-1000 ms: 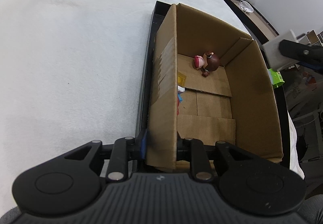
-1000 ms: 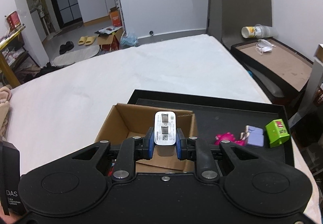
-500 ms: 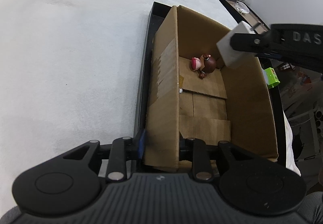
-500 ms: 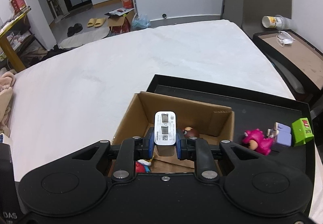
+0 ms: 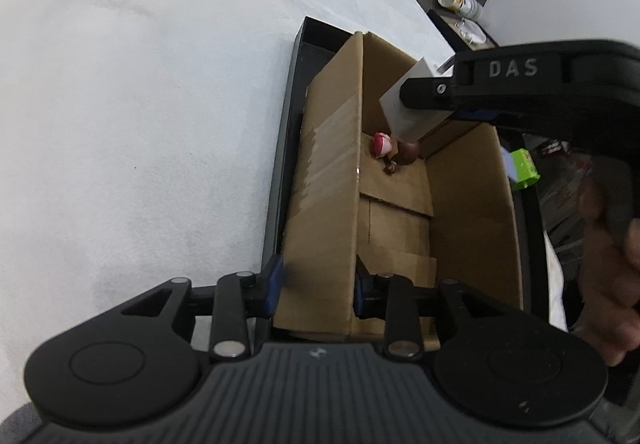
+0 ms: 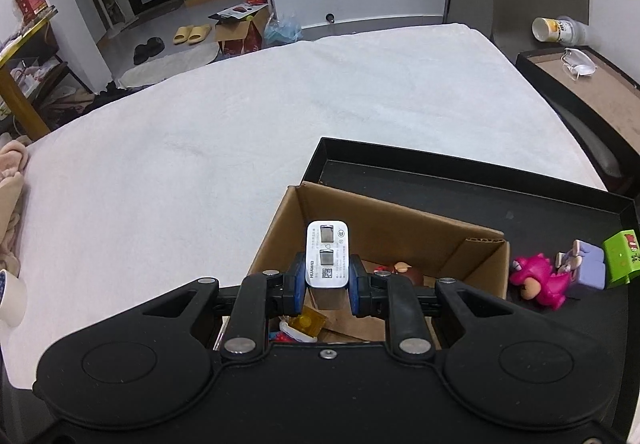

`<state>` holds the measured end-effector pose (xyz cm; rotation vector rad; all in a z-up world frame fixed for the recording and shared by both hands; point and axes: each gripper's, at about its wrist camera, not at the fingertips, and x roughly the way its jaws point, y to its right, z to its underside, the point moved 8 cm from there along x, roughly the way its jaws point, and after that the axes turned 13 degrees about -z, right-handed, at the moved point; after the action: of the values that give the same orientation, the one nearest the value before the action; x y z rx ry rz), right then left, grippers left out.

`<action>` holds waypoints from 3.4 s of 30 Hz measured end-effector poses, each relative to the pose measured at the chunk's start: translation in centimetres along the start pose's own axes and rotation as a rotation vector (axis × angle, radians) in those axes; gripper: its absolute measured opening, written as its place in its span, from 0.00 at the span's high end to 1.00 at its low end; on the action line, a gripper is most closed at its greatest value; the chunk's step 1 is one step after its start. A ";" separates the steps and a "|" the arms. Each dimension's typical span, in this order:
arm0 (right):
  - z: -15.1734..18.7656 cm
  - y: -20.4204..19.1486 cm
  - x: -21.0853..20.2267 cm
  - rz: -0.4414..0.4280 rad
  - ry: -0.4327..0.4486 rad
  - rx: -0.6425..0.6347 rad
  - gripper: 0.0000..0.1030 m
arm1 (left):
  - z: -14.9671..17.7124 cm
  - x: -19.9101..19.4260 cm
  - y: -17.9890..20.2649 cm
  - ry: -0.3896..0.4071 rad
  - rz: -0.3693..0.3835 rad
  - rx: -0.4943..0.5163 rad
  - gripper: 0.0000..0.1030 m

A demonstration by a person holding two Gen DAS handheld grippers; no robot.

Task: Organize rigid objects
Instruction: 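Lower the charger into the box and open the right gripper, then move the right gripper to the green cube toy and grasp it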

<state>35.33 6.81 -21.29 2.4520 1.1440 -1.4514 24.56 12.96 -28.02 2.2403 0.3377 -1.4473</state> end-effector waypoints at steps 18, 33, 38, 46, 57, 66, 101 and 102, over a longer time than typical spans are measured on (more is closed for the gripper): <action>0.0 0.0 -2.5 -0.012 0.016 -0.051 0.77 | -0.1 0.0 0.6 0.024 -0.003 0.013 0.74; 2.4 5.1 -8.0 0.039 0.086 -0.048 0.33 | -0.1 0.1 0.9 0.031 -0.034 0.027 0.74; 3.2 7.5 -9.2 0.052 0.131 -0.005 0.25 | 0.0 0.2 1.1 0.030 -0.055 0.035 0.74; 4.1 10.8 -10.7 0.062 0.189 0.026 0.20 | -0.1 0.3 1.4 0.034 -0.078 0.035 0.74; 5.9 14.7 -11.5 0.079 0.237 0.096 0.18 | 0.1 0.3 1.8 0.033 -0.117 0.052 0.74; 7.7 17.2 -11.5 0.085 0.286 0.158 0.18 | 0.2 0.2 1.9 0.036 -0.135 0.059 0.74; 5.0 27.5 -7.3 0.325 0.336 0.192 0.35 | -0.1 1.7 2.4 0.012 -0.195 0.063 0.74; 4.9 27.6 -7.1 0.332 0.332 0.183 0.33 | -0.1 1.7 2.4 0.012 -0.198 0.064 0.74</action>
<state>47.17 -19.07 -26.60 2.9144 0.6139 -1.1282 26.39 10.88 -28.95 2.3217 0.5374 -1.5649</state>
